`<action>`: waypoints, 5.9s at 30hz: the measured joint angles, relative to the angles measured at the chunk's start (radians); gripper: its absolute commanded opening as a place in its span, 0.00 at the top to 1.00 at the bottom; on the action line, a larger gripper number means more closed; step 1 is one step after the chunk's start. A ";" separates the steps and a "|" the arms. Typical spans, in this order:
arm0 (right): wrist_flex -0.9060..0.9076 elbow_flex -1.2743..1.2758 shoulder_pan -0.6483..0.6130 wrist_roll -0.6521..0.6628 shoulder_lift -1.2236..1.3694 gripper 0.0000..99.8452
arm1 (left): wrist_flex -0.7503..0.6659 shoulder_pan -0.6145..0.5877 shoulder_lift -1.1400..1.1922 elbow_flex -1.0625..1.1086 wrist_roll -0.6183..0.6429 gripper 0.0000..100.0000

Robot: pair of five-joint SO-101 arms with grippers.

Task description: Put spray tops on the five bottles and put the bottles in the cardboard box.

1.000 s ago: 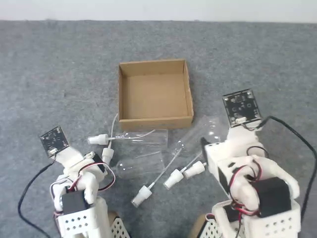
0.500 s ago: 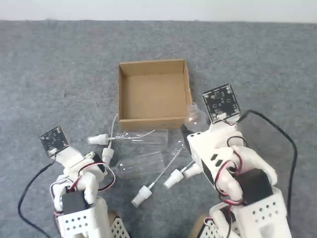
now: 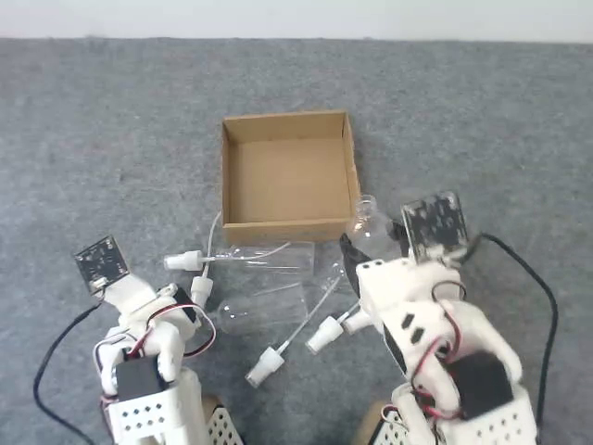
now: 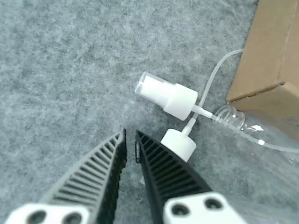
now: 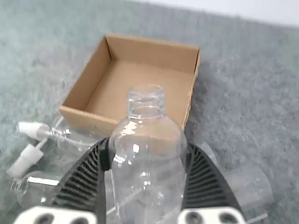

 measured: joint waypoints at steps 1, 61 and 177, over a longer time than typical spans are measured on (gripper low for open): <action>-0.008 0.028 0.000 0.000 -0.038 0.97 | 0.000 0.000 0.000 0.000 0.000 0.96; -0.144 0.281 0.034 0.000 -0.350 0.97 | 0.000 -0.005 0.000 -0.242 0.000 0.96; -0.144 0.281 0.333 -0.002 -0.350 0.97 | 0.331 0.885 1.409 -0.971 -0.692 0.99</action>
